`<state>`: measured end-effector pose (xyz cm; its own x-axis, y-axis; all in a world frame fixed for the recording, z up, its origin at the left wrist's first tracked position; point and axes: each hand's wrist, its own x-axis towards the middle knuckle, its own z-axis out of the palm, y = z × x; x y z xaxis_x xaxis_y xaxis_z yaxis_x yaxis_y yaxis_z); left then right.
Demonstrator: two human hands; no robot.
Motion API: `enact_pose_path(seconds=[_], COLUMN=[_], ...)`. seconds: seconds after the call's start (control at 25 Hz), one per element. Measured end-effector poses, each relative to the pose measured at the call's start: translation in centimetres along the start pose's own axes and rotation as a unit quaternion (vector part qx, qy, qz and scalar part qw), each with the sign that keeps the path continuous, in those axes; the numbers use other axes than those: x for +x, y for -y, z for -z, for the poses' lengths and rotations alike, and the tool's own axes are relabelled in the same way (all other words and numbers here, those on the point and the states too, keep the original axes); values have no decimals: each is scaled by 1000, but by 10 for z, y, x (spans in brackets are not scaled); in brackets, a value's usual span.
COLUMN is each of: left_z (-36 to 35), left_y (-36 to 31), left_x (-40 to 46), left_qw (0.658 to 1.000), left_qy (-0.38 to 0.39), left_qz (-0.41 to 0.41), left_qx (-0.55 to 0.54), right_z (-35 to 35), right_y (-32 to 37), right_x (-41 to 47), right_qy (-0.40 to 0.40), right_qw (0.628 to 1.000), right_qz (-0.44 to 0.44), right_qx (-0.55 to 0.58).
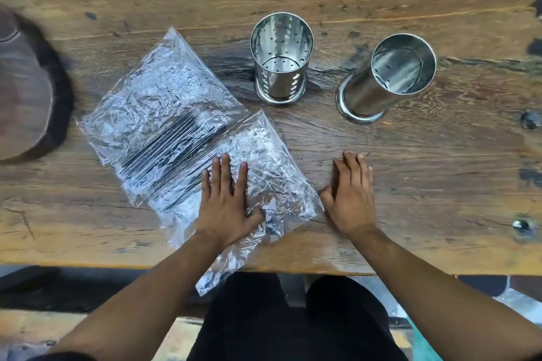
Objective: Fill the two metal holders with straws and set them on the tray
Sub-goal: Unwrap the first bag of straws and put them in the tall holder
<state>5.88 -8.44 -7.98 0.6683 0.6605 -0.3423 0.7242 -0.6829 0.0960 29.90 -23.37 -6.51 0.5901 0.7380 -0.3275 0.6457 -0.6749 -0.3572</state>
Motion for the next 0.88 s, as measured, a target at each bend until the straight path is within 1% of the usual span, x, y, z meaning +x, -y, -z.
enact_pose_path(seconds=[0.08, 0.16, 0.2, 0.24, 0.32, 0.4, 0.44, 0.52, 0.64, 0.76, 0.88], left_z=[-14, -23, -26, -27, -27, -28, -28, -29, -28, -27, -25], left_y=[4, 7, 7, 7, 7, 7, 7, 7, 7, 7, 6], left_x=[4, 5, 4, 4, 5, 5, 4, 4, 4, 5, 4], left_qw=[999, 998, 998, 997, 997, 997, 997, 997, 997, 997, 998], left_qy=[-27, -51, -60, -65, -67, -67, -67, -70, -74, -70, -61], left_qz=[-17, -29, -29, -29, -29, -26, -25, -26, -28, -25, -24], left_qx=[2, 9, 11, 12, 9, 2, 0, -3, -3, -1, -1], right_z=[-3, 1, 3, 4, 2, -3, -5, -10, -12, -10, -4], right_y=[0, 2, 8, 16, 43, 70, 80, 89, 88, 89, 87], right_x=[2, 11, 17, 23, 33, 38, 41, 47, 54, 57, 61], right_qy=[-35, -104, -133, -145, -120, -58, -21, 33, 49, 55, 97], right_qw=[999, 993, 988, 983, 981, 981, 984, 990, 994, 994, 990], right_qz=[0, 8, 24, 48, 111, 159, 160, 128, 88, 89, 80], right_qx=[17, 51, 75, 97, 108, 91, 77, 45, 31, 29, 60])
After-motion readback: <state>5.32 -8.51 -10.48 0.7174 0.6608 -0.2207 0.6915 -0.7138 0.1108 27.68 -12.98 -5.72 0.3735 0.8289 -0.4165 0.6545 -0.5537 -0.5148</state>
